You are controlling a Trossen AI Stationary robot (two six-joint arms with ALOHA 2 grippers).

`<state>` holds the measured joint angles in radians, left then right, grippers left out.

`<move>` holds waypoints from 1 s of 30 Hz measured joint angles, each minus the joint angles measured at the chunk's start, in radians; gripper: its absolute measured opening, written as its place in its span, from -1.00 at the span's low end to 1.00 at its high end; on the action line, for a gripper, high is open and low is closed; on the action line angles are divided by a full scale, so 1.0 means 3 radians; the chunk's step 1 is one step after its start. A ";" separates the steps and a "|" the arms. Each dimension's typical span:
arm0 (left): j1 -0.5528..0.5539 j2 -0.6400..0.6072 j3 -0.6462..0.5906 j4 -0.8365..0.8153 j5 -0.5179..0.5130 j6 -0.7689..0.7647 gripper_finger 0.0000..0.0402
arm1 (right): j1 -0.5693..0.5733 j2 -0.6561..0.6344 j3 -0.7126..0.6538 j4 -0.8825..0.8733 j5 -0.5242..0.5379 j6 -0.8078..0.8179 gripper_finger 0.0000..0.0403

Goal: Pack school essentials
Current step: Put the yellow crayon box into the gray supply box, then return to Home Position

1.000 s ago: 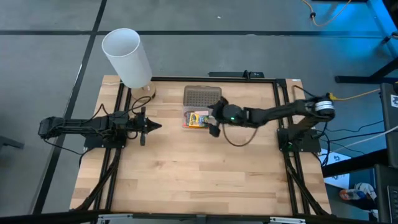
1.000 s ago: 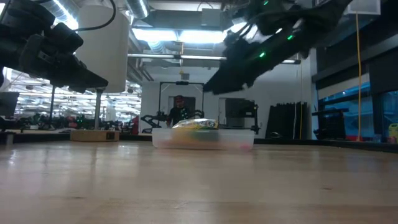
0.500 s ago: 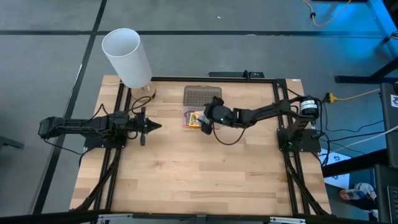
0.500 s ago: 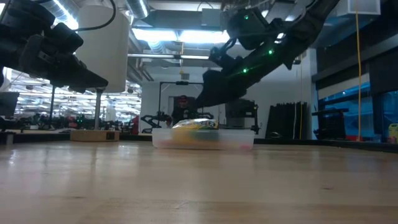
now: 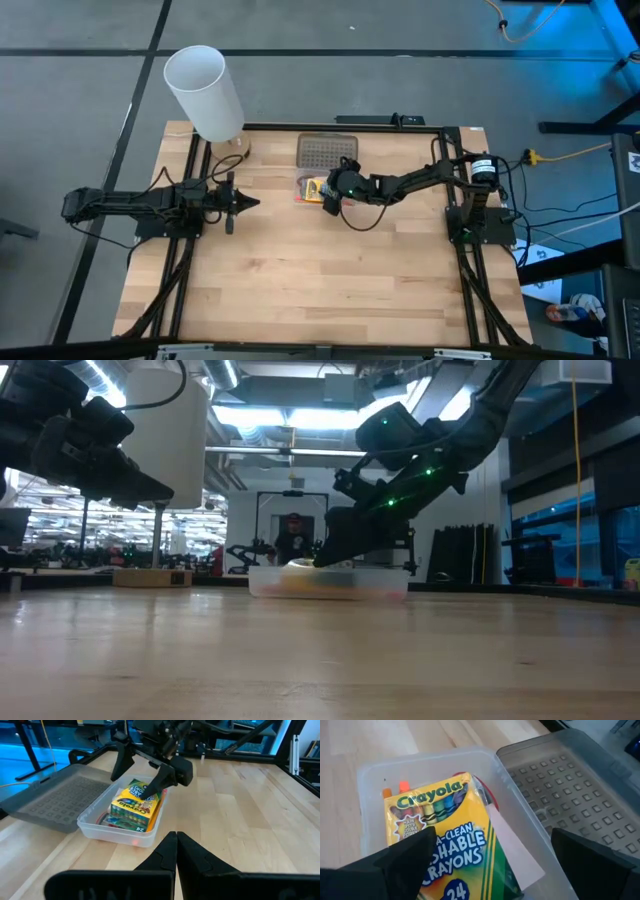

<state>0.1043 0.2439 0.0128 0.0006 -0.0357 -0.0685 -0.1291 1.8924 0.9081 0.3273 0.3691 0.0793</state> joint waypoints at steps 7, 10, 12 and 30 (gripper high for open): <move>0.0000 -0.0001 0.0000 0.0001 0.0000 0.0000 -1.00 | 0.0011 -0.0050 0.0004 -0.0007 -0.0013 -0.0030 0.98; 0.0000 -0.0001 0.0000 0.0000 -0.0001 0.0000 -1.00 | 0.0052 -0.0165 0.0015 -0.0045 -0.0014 -0.0119 0.98; 0.0001 -0.0001 0.0000 0.0001 -0.0001 0.0000 -1.00 | 0.0102 -0.0260 0.0023 -0.0046 -0.0014 -0.0194 0.98; 0.0001 -0.0001 0.0000 0.0001 -0.0001 0.0000 -1.00 | 0.0656 -0.1834 -0.1295 0.0445 -0.0352 0.0079 0.98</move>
<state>0.1046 0.2436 0.0128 0.0010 -0.0360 -0.0685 0.0677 1.3423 0.5197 0.4606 0.2636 0.1029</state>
